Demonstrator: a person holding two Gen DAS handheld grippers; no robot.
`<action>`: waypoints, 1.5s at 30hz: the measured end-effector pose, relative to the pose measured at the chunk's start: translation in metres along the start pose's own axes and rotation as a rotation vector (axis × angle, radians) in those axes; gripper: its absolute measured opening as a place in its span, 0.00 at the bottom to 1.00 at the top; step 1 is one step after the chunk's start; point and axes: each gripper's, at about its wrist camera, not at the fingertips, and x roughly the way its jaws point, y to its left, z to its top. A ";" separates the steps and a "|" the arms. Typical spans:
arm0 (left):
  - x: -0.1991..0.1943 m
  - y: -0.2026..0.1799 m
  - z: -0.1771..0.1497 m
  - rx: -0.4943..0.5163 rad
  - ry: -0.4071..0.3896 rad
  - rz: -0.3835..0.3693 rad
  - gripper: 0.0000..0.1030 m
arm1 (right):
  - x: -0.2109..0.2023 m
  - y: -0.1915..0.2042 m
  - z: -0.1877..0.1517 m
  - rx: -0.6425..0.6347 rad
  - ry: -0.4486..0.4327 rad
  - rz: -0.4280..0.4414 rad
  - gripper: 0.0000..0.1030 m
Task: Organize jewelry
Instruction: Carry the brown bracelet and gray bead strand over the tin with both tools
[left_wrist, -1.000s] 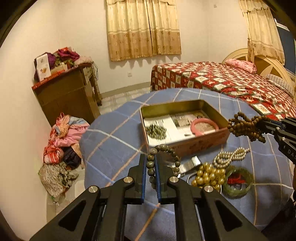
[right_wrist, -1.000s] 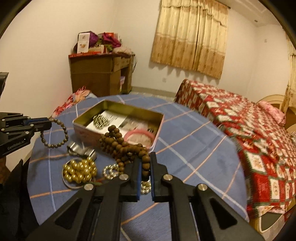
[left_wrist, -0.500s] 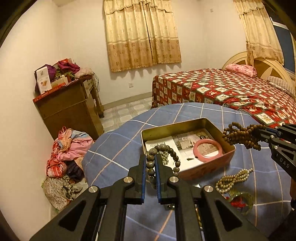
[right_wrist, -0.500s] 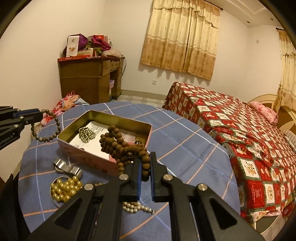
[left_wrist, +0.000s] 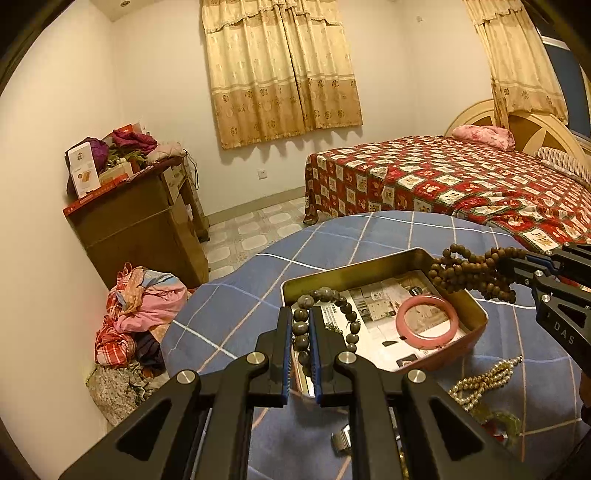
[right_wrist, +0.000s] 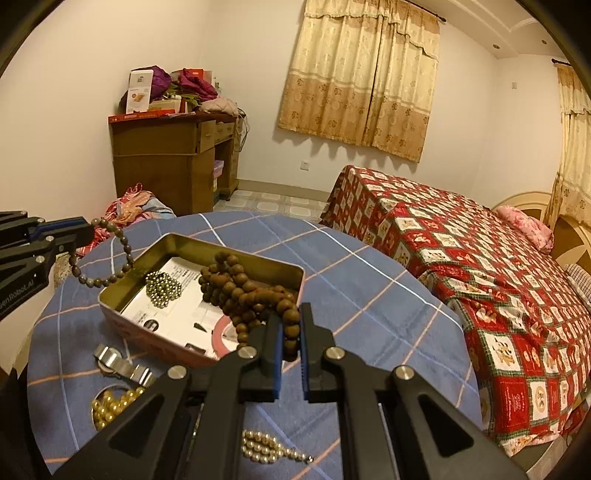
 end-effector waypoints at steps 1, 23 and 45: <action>0.003 0.000 0.001 0.001 0.001 0.003 0.08 | 0.003 0.000 0.002 -0.001 0.003 -0.002 0.09; 0.051 -0.004 0.011 0.023 0.045 0.009 0.08 | 0.046 0.006 0.017 -0.006 0.064 -0.014 0.09; 0.082 -0.009 0.000 0.063 0.106 0.023 0.08 | 0.076 0.020 0.017 -0.035 0.129 -0.016 0.09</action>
